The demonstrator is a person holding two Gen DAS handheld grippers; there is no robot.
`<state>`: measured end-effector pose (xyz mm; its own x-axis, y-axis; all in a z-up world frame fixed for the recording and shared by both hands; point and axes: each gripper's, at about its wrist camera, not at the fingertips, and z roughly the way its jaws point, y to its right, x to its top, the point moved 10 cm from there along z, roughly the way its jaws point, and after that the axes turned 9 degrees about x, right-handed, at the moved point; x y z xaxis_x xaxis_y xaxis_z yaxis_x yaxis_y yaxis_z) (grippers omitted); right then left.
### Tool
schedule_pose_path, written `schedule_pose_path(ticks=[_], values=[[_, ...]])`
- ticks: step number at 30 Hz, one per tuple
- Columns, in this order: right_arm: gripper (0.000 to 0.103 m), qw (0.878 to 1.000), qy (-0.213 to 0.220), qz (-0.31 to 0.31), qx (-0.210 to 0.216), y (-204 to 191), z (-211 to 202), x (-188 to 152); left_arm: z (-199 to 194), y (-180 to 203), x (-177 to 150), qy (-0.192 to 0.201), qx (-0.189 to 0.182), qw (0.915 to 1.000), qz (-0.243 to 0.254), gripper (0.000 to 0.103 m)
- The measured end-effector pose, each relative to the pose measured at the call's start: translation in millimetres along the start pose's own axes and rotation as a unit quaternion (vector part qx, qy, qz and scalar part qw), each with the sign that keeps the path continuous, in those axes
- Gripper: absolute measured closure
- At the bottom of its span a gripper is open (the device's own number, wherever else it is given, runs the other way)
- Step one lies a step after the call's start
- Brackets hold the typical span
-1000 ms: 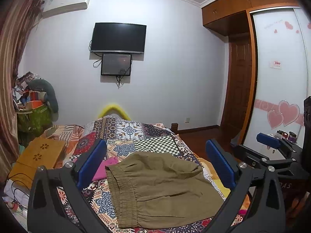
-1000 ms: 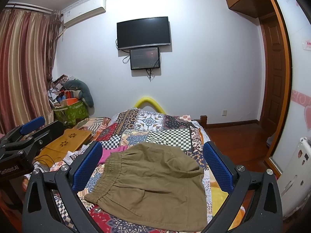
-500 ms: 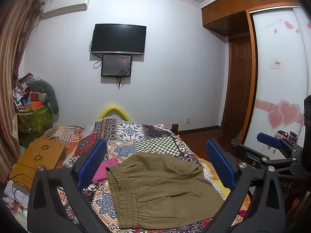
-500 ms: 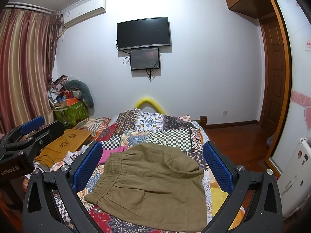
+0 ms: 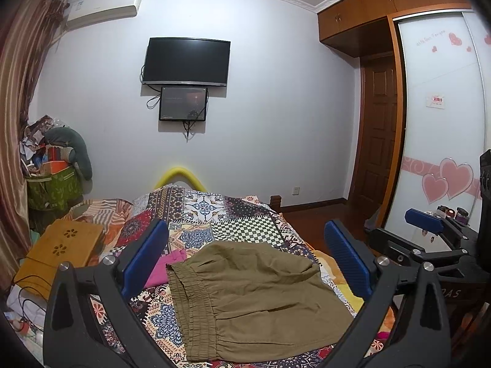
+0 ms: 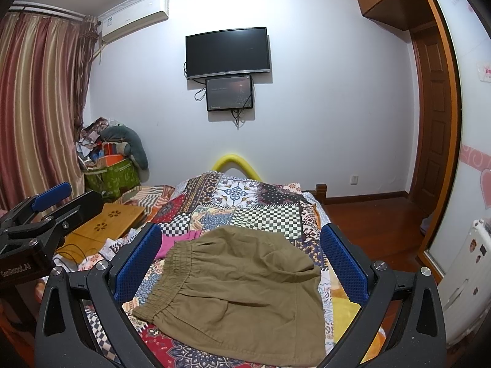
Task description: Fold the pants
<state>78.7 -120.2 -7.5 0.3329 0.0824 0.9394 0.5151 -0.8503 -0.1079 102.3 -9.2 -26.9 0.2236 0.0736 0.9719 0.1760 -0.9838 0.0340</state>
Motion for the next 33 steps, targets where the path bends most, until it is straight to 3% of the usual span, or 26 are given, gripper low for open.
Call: schedule_pose_path(ticks=[18, 23, 33], values=[[0.000, 1.000, -0.008, 0.002, -0.012, 9.2, 8.0, -3.7, 16.4, -1.8, -3.8, -0.013, -0.005, 0.9999, -0.001, 0.000], [0.000, 0.999, -0.026, 0.013, -0.038, 34.1, 22.3, -14.8, 44.3, -11.1, -9.9, -0.028, 0.006, 0.9996, 0.002, 0.000], [0.000, 0.991, -0.099, 0.045, -0.080, 102.6, 67.1, -62.5, 132.0, -54.7, -56.8, -0.111, 0.053, 0.9921, 0.025, 0.000]])
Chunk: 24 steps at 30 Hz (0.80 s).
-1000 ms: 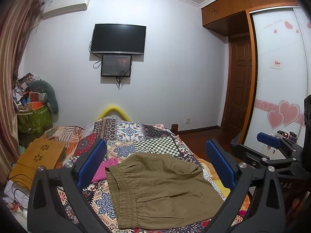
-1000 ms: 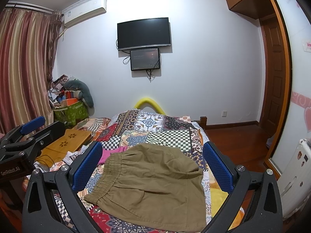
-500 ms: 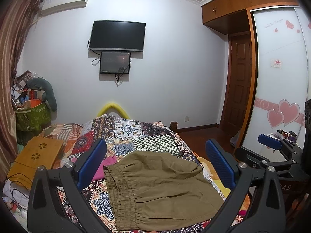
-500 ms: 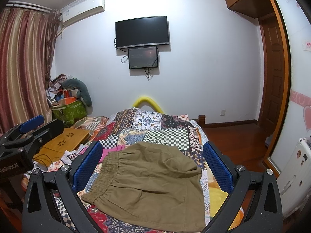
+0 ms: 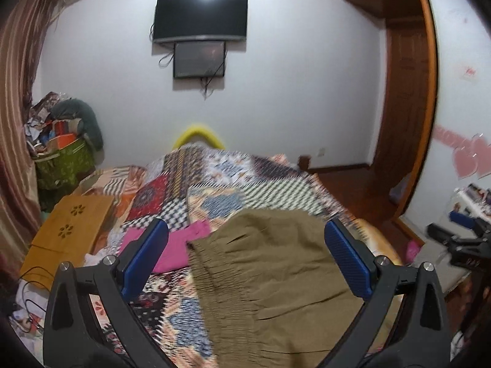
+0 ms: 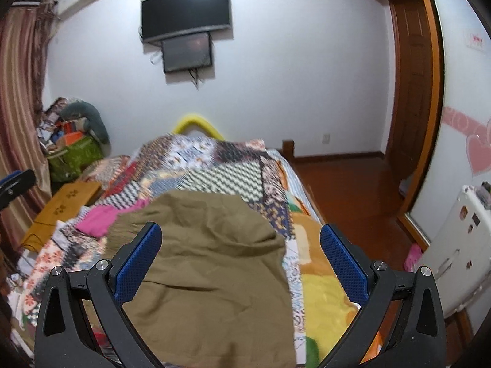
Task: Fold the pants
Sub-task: 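Grasp the khaki pants' elastic waistband with the left tool while the right tool grasps the pants edge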
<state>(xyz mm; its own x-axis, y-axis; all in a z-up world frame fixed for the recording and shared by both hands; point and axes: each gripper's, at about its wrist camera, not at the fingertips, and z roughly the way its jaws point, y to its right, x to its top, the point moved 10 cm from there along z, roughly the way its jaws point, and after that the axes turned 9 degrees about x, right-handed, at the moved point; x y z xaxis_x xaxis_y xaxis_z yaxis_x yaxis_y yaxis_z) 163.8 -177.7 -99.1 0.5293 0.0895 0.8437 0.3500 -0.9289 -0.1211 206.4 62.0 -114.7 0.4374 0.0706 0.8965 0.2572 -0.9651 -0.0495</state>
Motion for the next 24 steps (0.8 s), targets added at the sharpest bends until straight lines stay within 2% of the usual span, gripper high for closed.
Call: schedule_pose_path(ticks=[7, 16, 18, 20, 24], values=[[0.001, 0.999, -0.050, -0.004, -0.007, 29.5, 41.1, -18.3, 74.1, -17.9, -34.5, -0.069, 0.022, 0.9972, 0.016, 0.000], [0.017, 0.991, -0.132, 0.015, 0.002, 62.9, 110.9, -53.3, 157.4, -32.3, -94.1, -0.157, 0.048, 0.9856, 0.041, 0.000], [0.019, 0.989, -0.148, 0.021, 0.003, 67.9, 125.1, -62.8, 172.3, -33.0, -109.5, -0.181, 0.043, 0.9815, 0.045, 0.001], [0.020, 0.986, -0.164, 0.025, 0.006, 72.9, 136.5, -72.5, 182.1, -28.7, -122.8, -0.206, 0.030, 0.9772, 0.044, 0.009], [0.028, 0.981, -0.192, 0.026, 0.011, 79.1, 154.4, -87.2, 199.2, -18.1, -145.3, -0.252, -0.006, 0.9671, 0.034, 0.017]])
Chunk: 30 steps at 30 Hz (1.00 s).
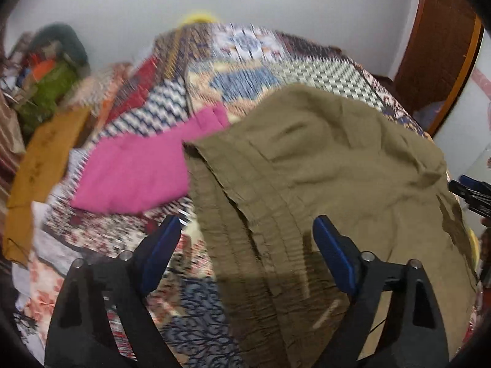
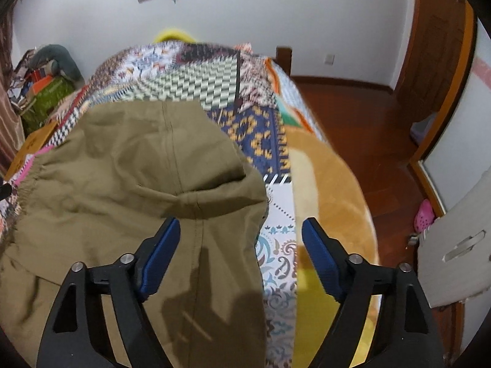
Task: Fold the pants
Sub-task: 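Grasp the khaki pants' elastic waistband with the left tool while the right tool grasps the pants edge, then lift the pants off the quilt with both tools held closed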
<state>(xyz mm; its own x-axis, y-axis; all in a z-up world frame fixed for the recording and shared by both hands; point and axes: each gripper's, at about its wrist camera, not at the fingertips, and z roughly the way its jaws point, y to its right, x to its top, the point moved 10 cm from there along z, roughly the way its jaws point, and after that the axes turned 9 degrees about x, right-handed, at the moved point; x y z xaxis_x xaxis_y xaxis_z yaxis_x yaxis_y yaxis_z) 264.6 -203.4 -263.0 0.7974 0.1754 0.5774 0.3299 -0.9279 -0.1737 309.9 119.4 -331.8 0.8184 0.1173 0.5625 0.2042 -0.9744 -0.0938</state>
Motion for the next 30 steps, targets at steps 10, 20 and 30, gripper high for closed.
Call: schedule_pose_path(ticks=[10, 20, 30], values=[[0.058, 0.999, -0.036, -0.012, 0.018, 2.1, 25.7, -9.6, 24.8, 22.2, -11.1, -0.035, -0.047, 0.9982, 0.011, 0.040], [0.093, 0.998, -0.044, -0.005, 0.038, -4.1, 16.6, -15.2, 8.9, 24.3, -7.4, -0.017, -0.035, 0.9985, 0.038, 0.088], [0.091, 0.997, -0.064, -0.011, 0.046, -18.6, 9.9, -29.8, 19.1, 10.3, -6.5, -0.039, -0.055, 0.9977, 0.008, 0.087]])
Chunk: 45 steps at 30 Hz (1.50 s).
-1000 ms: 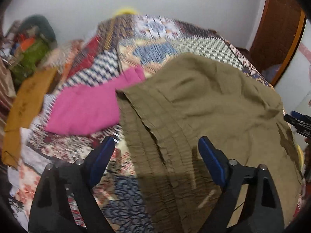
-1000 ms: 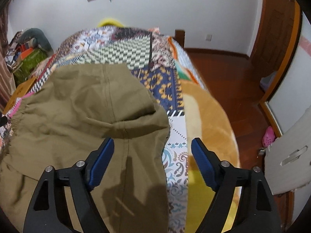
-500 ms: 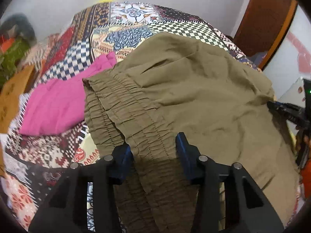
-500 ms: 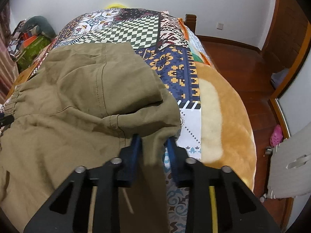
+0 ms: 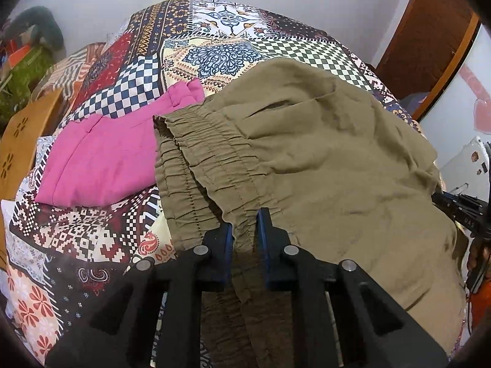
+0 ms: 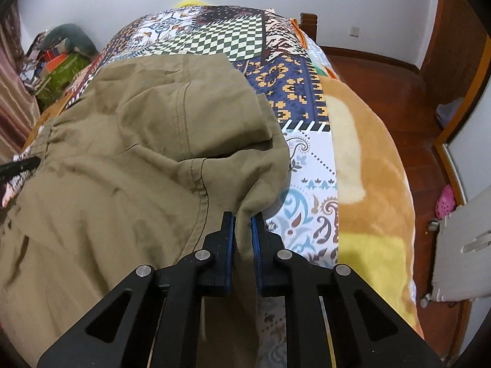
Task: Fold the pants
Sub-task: 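Lift the pants off the quilt with both tools held closed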
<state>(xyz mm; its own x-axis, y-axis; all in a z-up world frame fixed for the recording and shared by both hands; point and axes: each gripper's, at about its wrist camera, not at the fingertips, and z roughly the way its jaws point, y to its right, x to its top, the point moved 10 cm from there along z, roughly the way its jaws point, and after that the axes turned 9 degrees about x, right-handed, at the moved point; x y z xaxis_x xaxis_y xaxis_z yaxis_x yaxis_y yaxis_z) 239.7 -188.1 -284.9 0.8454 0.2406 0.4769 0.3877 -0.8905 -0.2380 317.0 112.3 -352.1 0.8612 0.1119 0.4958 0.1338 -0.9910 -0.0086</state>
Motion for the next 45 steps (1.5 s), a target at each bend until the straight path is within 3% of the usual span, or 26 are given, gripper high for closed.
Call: schedule_pose_path(ticks=[3, 6, 8, 10, 15, 19, 23, 26, 27, 28, 29, 34, 38, 42, 45], values=[[0.088, 1.000, 0.004, -0.001, -0.006, -0.1, -7.9, 5.1, -7.6, -1.7, 2.3, -0.001, -0.008, 1.0000, -0.002, 0.085], [0.077, 1.000, 0.027, 0.001, -0.006, 2.3, -21.0, 18.8, -14.1, -6.3, 8.0, 0.003, -0.003, 1.0000, -0.006, 0.075], [0.063, 0.999, 0.047, 0.003, -0.003, 3.7, -28.2, 33.9, -15.2, -10.7, 13.9, 0.008, 0.002, 0.9999, -0.012, 0.065], [0.059, 0.998, 0.065, 0.000, -0.004, 4.7, -31.0, 49.6, -12.4, -13.4, 19.6, 0.007, 0.004, 0.9998, -0.017, 0.064], [0.058, 0.998, 0.066, -0.007, 0.009, 7.2, -9.8, 82.8, 2.6, -15.5, 26.9, -0.009, 0.004, 0.9996, -0.025, 0.063], [0.058, 0.999, 0.037, -0.006, 0.028, 7.8, 19.1, 87.9, 9.5, -13.1, 31.1, -0.007, 0.005, 0.9997, -0.023, 0.056], [0.058, 0.999, 0.004, 0.005, 0.050, 10.9, 49.1, 83.5, 14.1, -12.1, 33.1, -0.007, 0.012, 0.9998, -0.016, 0.055], [0.059, 0.998, 0.004, 0.004, 0.055, 11.6, 53.9, 78.2, 14.8, -11.2, 34.8, -0.002, 0.016, 0.9998, -0.008, 0.055], [0.063, 0.999, 0.008, -0.002, 0.051, 11.0, 53.1, 77.9, 14.1, -10.7, 36.1, 0.002, 0.021, 0.9998, -0.003, 0.056], [0.079, 0.999, 0.009, -0.007, 0.048, 10.2, 51.5, 76.8, 13.3, -10.5, 37.2, 0.007, 0.026, 0.9996, 0.002, 0.061], [0.087, 0.999, 0.009, -0.016, 0.038, 9.8, 51.7, 75.7, 11.8, -11.3, 39.1, 0.015, 0.043, 0.9989, 0.010, 0.066], [0.091, 0.997, 0.028, -0.066, -0.005, 7.5, 44.5, 71.4, 4.3, -14.2, 49.0, 0.040, 0.073, 0.9963, 0.022, 0.095], [0.091, 0.998, 0.033, -0.054, -0.012, 18.1, 40.0, 70.0, 9.8, -16.1, 50.4, 0.033, 0.062, 0.9973, 0.021, 0.096], [0.091, 0.999, 0.032, -0.041, -0.014, 23.9, 38.4, 61.8, 28.4, -24.6, 44.2, 0.014, 0.076, 0.9969, 0.017, 0.101], [0.091, 0.999, 0.023, -0.037, -0.012, 23.4, 36.4, 61.6, 26.8, -28.3, 44.1, 0.009, 0.052, 0.9986, -0.003, 0.101]])
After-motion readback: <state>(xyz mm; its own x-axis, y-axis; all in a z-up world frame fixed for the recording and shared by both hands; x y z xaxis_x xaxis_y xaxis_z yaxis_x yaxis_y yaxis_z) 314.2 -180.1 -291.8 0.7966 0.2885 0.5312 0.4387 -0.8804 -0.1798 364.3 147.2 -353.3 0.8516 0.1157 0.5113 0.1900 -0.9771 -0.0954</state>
